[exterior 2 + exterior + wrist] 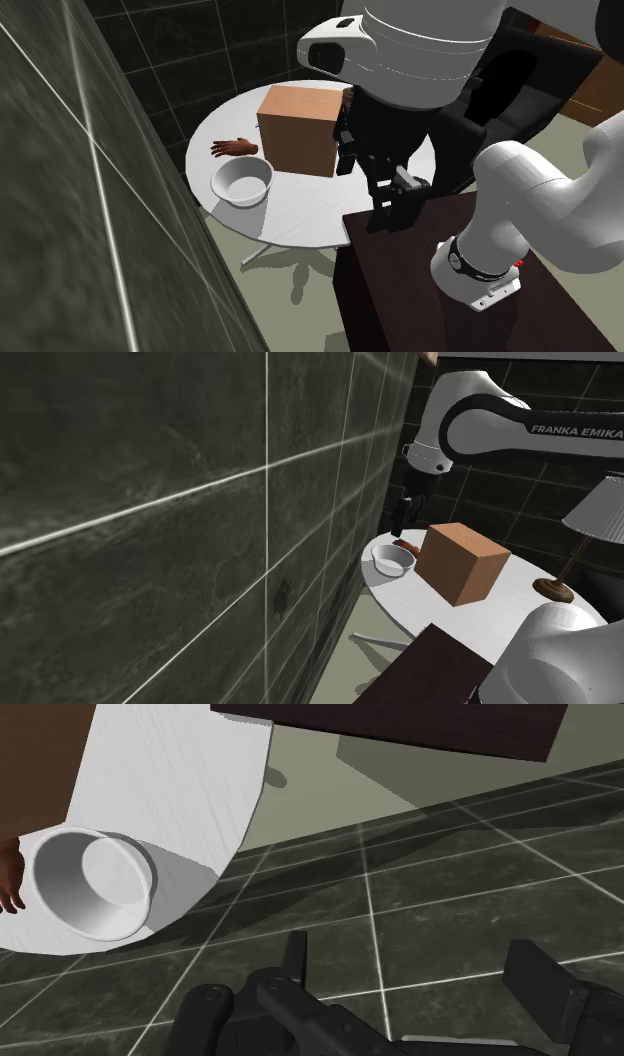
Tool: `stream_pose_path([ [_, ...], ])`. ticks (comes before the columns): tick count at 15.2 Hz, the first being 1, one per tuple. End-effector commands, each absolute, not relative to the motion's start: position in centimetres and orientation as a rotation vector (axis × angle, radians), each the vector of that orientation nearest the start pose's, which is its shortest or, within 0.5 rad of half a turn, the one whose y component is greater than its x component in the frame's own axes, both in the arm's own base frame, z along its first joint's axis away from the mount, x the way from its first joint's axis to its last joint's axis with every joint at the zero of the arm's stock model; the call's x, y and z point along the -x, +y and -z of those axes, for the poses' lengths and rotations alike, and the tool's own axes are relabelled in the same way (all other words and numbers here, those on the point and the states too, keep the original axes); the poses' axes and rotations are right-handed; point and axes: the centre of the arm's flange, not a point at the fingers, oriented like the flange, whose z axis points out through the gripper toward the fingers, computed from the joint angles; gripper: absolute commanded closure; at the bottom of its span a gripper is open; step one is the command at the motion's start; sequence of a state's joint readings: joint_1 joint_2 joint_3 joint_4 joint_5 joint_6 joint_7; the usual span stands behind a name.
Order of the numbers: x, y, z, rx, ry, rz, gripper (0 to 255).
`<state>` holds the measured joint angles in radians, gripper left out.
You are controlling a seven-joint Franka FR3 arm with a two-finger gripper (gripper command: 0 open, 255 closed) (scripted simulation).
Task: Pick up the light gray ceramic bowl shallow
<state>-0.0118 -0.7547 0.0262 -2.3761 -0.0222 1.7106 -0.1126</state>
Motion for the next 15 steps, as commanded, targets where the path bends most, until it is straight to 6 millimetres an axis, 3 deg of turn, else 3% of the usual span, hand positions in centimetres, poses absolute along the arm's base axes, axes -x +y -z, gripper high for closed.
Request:
stream_pose_path([
  [1, -32.9, 0.5, -58.4, 3.177, -0.195, 0.138, 0],
  [15, -41.1, -9.9, -46.2, 3.226, -0.088, 0.157, 0],
])
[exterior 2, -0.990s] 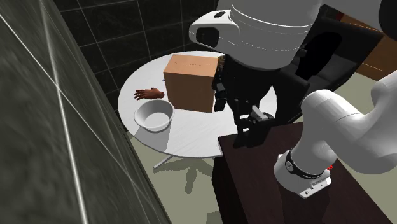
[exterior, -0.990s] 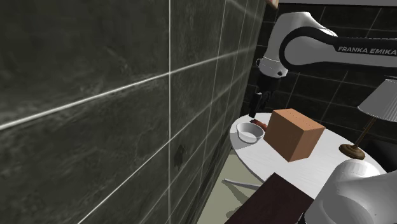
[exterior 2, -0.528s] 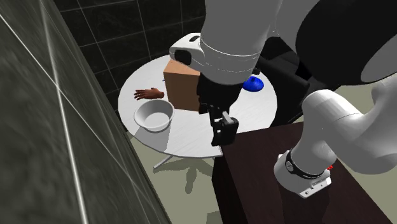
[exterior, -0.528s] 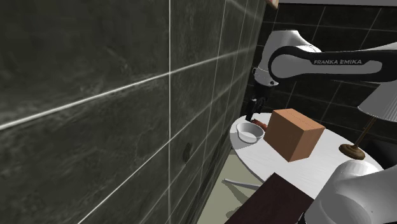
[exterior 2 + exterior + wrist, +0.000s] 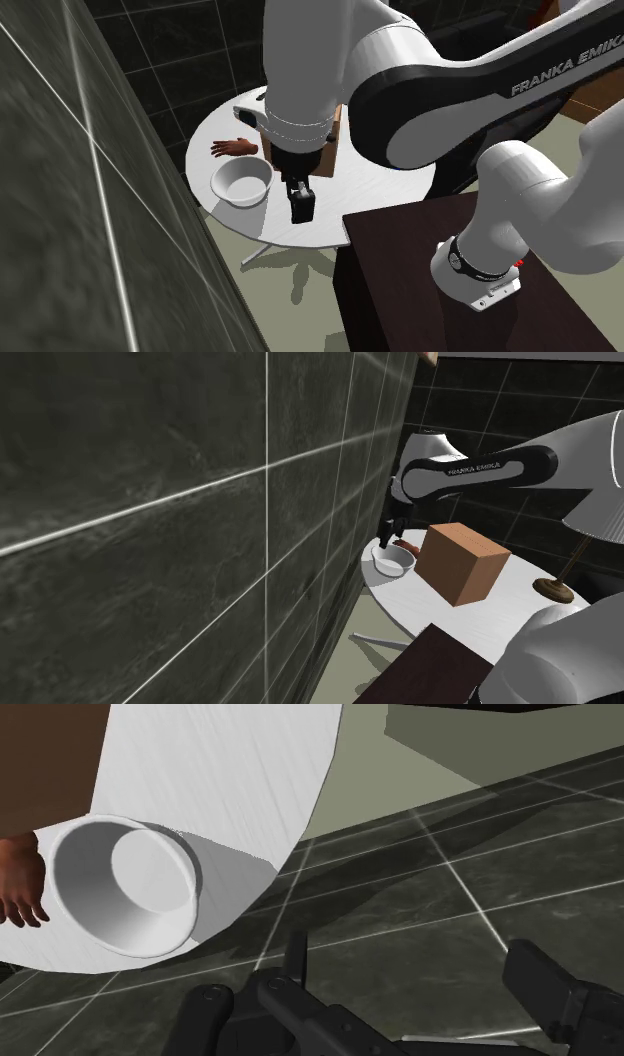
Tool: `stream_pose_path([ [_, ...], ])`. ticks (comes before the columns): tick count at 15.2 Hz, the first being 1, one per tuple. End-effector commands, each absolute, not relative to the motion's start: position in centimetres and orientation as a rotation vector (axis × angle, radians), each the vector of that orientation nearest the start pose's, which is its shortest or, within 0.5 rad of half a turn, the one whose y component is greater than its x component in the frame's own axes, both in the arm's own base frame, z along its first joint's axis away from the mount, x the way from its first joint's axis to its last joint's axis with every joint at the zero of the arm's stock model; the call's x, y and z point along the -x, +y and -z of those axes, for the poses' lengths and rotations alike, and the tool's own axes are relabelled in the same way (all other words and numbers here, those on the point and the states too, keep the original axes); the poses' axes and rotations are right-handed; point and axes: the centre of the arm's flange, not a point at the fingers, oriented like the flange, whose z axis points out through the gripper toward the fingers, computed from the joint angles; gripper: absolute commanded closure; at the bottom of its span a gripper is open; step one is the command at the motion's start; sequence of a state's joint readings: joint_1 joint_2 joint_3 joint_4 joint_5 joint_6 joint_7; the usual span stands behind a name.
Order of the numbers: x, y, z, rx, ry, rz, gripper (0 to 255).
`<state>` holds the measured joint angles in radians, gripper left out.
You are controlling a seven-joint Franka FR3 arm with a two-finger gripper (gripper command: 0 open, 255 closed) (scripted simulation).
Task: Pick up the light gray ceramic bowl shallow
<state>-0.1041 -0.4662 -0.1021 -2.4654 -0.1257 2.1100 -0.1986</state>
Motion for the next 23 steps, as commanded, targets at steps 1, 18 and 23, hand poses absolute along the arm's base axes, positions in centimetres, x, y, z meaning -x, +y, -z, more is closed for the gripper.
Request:
stream_pose_path([
  [1, -41.6, -10.7, -45.4, 3.230, -0.080, 0.158, 0],
  [18, -50.8, -24.9, -31.4, 3.284, 0.055, 0.181, 0],
  [23, -53.3, -29.3, -27.5, 3.299, 0.095, 0.187, 0],
])
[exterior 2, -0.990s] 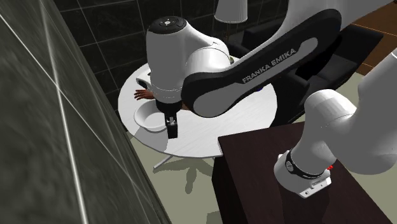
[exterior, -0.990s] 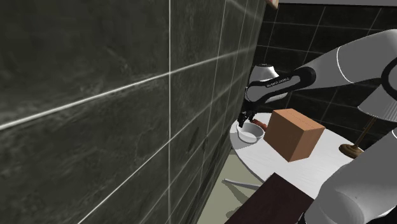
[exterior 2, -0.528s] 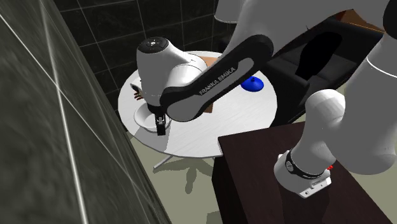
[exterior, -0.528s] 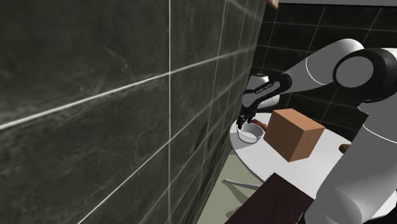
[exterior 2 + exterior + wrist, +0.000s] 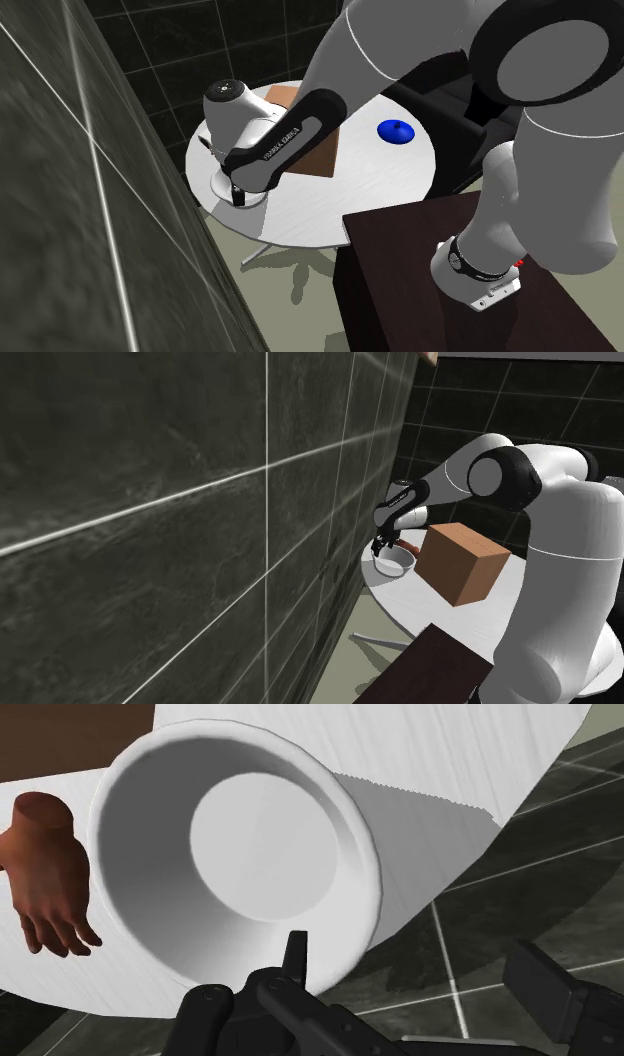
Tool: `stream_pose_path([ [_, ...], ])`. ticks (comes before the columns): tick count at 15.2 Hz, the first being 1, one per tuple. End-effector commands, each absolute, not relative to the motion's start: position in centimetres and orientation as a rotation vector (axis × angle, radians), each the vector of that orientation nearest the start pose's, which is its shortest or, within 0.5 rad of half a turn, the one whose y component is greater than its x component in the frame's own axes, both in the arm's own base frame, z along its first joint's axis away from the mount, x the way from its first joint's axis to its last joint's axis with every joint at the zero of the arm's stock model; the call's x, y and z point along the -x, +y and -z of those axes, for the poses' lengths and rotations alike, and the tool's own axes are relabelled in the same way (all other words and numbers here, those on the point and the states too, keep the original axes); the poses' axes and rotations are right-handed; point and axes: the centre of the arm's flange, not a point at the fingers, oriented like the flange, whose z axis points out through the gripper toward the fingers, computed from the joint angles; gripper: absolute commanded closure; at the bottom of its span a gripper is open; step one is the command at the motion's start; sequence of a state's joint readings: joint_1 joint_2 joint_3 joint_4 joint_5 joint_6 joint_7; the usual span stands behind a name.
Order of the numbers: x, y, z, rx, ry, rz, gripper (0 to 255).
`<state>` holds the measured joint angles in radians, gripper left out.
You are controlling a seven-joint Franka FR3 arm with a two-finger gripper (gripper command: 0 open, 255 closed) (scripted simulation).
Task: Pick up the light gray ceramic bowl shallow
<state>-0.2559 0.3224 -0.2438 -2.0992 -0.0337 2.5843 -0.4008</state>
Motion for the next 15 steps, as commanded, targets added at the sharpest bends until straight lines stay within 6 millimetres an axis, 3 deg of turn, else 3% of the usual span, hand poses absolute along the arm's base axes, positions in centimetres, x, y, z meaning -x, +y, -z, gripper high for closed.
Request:
stream_pose_path([
  [1, -53.5, -29.8, -27.1, 3.300, 0.099, 0.188, 0],
  [10, -53.5, -29.8, -23.1, 3.300, 0.099, 0.188, 0],
  [11, -53.4, -29.8, -23.1, 3.300, 0.099, 0.188, 255],
  [15, -53.4, -29.8, -23.1, 3.300, 0.099, 0.188, 255],
])
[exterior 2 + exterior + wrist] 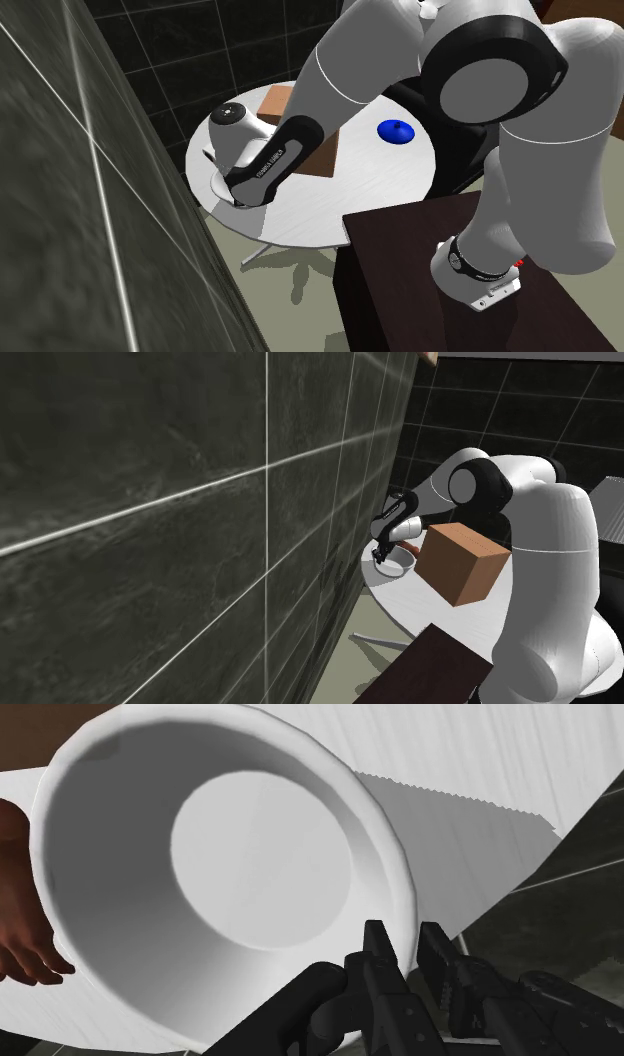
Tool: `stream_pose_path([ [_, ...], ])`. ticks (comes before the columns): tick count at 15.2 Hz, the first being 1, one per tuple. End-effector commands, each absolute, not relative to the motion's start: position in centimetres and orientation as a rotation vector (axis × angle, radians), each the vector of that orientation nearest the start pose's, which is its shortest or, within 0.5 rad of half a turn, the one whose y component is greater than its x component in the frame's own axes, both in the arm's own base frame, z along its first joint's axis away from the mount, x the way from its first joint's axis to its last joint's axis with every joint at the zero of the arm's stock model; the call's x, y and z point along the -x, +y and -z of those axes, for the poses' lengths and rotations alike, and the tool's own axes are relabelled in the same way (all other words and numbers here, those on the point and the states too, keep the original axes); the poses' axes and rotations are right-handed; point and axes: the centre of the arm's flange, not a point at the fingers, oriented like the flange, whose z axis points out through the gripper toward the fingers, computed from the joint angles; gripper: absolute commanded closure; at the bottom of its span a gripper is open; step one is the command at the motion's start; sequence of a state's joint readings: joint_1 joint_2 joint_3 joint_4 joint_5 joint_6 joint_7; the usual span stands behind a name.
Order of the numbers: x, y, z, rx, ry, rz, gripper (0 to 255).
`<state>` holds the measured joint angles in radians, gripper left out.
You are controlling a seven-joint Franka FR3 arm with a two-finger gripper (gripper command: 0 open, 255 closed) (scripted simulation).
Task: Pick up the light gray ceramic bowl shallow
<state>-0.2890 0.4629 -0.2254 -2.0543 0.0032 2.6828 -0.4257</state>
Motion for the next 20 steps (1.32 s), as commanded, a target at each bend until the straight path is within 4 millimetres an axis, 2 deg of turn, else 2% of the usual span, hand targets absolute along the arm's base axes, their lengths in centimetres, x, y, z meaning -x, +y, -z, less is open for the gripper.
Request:
stream_pose_path([
  [1, -53.4, -29.8, -23.1, 3.300, 0.099, 0.188, 255],
  [5, -53.5, -29.8, -23.1, 3.300, 0.099, 0.188, 255],
  [20, -53.5, -29.8, -31.0, 3.300, 0.099, 0.188, 255],
])
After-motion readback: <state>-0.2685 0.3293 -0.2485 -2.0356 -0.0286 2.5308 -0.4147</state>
